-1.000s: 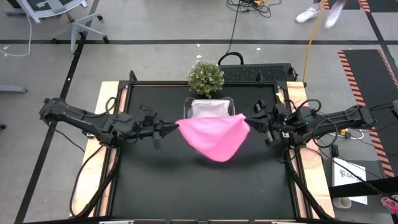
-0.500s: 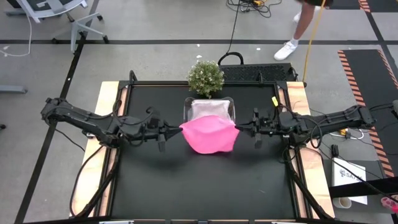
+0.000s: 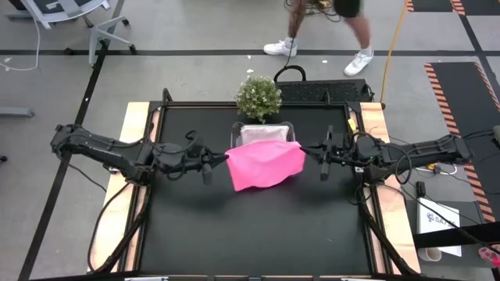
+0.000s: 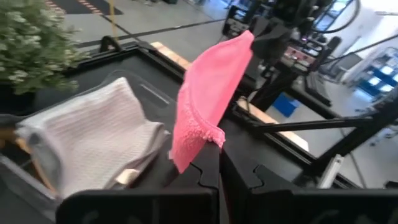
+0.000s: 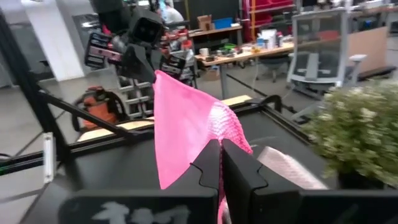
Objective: Fold microfiber towels
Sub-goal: Fold the pink microfiber towel
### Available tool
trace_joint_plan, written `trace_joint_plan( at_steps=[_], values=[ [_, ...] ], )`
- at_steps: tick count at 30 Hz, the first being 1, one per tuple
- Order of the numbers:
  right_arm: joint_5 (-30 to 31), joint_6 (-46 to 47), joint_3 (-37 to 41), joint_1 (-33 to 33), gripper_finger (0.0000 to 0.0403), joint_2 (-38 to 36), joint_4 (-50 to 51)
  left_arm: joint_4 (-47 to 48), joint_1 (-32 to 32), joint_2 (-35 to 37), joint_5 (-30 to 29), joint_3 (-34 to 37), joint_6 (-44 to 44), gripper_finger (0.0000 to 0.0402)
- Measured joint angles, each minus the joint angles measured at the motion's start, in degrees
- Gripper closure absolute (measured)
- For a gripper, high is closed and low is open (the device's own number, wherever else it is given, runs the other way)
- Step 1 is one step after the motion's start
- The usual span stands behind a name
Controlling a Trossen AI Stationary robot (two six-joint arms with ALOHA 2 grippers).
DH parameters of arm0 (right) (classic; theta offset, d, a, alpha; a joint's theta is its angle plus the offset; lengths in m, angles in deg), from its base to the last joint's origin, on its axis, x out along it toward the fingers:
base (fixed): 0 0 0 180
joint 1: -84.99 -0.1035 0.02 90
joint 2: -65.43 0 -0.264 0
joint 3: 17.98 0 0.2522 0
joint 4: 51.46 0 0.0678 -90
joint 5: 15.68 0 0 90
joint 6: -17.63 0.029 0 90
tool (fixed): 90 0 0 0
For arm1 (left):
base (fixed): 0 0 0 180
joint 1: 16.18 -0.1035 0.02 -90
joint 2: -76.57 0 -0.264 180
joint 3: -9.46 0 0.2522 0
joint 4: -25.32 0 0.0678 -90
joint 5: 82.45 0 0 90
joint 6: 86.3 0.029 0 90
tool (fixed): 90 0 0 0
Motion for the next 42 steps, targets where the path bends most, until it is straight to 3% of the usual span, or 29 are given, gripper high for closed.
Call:
trace_joint_plan(
  at_steps=[8, 15, 22, 25, 32, 42],
  values=[
    [-0.07, -0.23, 0.00, 3.97, 0.0403, -1.64, 8.54, 0.16, -5.12, 0.00, 0.49, 0.00, 4.07, 0.0399],
    [-0.30, -0.01, 0.02, 5.03, 0.0403, -1.54, 14.37, 3.61, -8.53, 0.00, 4.35, 0.00, 3.24, 0.0399],
    [-12.56, 10.85, 0.02, 4.53, 0.0403, -1.52, 13.68, 3.87, -6.86, 0.00, 11.15, 0.00, -2.70, 0.0400],
    [-15.09, 13.56, 0.00, 2.86, 0.0403, -1.08, 13.83, 3.87, -4.80, 0.00, 11.52, 0.00, -3.91, 0.0400],
    [-9.11, 5.04, 0.02, 3.31, 0.0403, -1.62, 10.03, 1.95, -5.04, 0.00, 5.37, 0.00, -0.80, 0.0400],
    [-10.50, -3.42, -2.51, 8.36, 0.0403, -3.20, 8.73, -2.71, -10.32, 0.00, 7.07, 0.00, 4.66, 0.0400]
  ],
)
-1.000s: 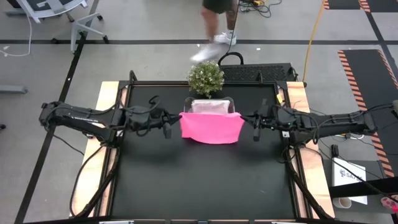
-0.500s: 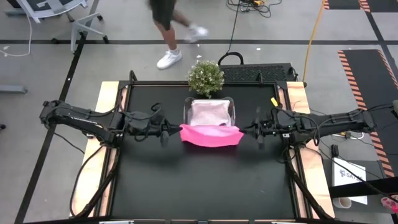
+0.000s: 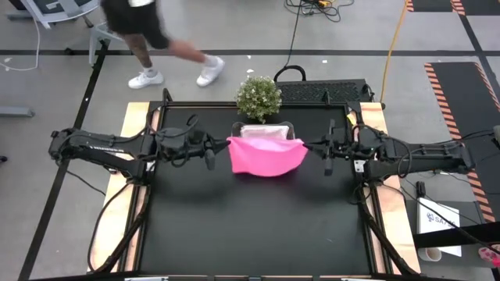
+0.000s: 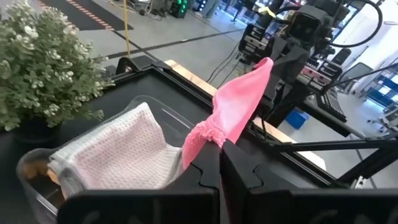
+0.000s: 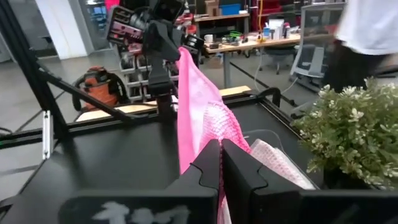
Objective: Fold microfiber towels
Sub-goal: Fold the pink microfiber towel
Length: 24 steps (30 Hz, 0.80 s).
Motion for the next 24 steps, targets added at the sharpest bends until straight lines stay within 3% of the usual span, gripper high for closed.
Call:
trace_joint_plan(
  at_steps=[6, 10, 16, 21, 24],
  values=[
    [-0.01, -1.69, -0.51, 1.90, 0.0403, 0.00, 2.95, 0.24, -1.48, 0.00, 0.62, 0.00, 0.95, 0.0400],
    [-0.03, 0.06, -0.51, 2.05, 0.0403, 0.09, 8.83, 5.55, -1.48, 0.00, 0.63, -0.02, -0.11, 0.0400],
    [-4.91, 8.65, -0.46, 2.00, 0.0403, 0.15, 15.82, 17.17, 0.33, 0.00, 2.68, -0.02, -9.40, 0.0400],
    [-11.60, 17.88, 0.74, -0.41, 0.0403, 0.13, 14.93, 18.16, 4.97, 0.00, 7.95, -0.02, -15.50, 0.0400],
    [-12.17, 23.58, 1.93, -3.46, 0.0403, 0.34, 14.89, 18.06, 8.76, -0.33, 9.10, -0.02, -19.82, 0.0400]
  ],
)
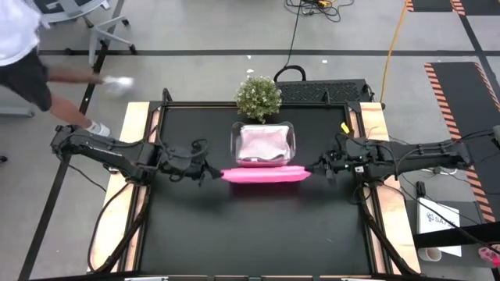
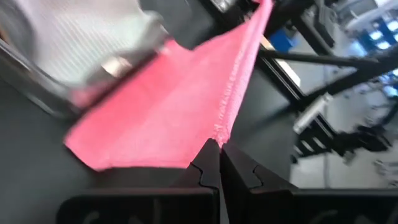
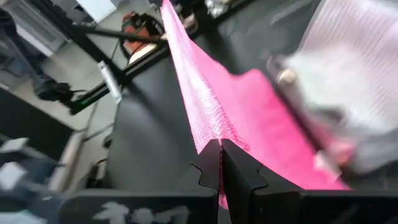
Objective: Fold microfiber towels
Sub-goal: Fold the pink microfiber towel
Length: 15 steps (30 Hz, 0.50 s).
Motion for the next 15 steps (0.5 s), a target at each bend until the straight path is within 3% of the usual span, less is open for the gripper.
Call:
trace_joint_plan(
  at_steps=[6, 15],
  values=[
    [0.20, 10.49, 3.33, -8.14, 0.0403, 2.02, -1.90, 0.35, 7.81, -2.14, -1.72, -0.09, -8.36, 0.0400],
    [8.36, 18.49, 11.62, -20.39, 0.0403, 10.28, -26.15, -1.00, 15.45, -14.67, -4.17, -0.09, -22.22, 0.0400]
  ],
)
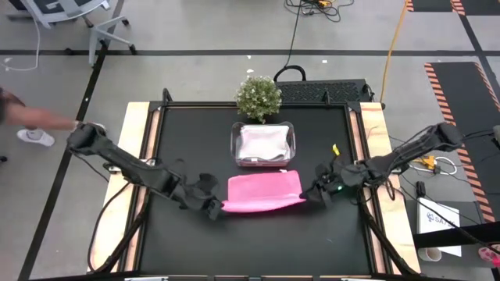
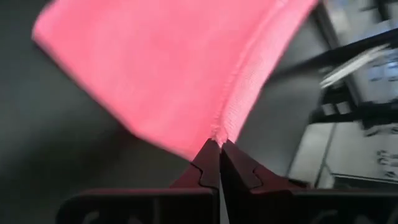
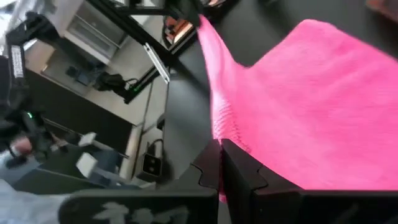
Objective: Fold microfiber towels
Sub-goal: Fold the pink microfiber towel
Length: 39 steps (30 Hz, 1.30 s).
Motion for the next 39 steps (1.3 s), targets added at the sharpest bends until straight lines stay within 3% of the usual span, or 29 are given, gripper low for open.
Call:
trace_joint_plan(
  at_steps=[4, 8, 16, 24, 30, 39],
  values=[
    [4.00, 3.97, 1.28, -4.55, 0.0403, 5.35, -4.03, -1.86, 1.21, -6.44, 3.48, 0.07, -5.86, 0.0398],
    [3.81, 10.60, 1.17, -8.03, 0.0403, 11.23, -5.17, -5.29, 1.25, -9.69, 5.56, 0.06, -7.63, 0.0399],
    [6.96, 10.54, 1.18, -10.85, 0.0403, 18.14, -7.06, -4.79, -1.69, -9.77, 2.73, 0.11, -3.87, 0.0399],
    [13.12, 2.58, 1.17, -6.55, 0.0403, 18.47, -2.00, -3.18, -7.06, -9.65, 1.85, 0.11, 1.02, 0.0398],
    [13.30, -1.50, 1.16, -1.31, 0.0403, 18.45, 5.10, 2.23, -10.22, -9.65, 0.61, 0.11, 2.09, 0.0394],
    [13.28, -7.88, 1.15, 6.48, 0.0403, 18.45, 5.56, 4.43, -13.56, -9.65, 0.32, 0.11, 5.52, 0.0388]
  ],
)
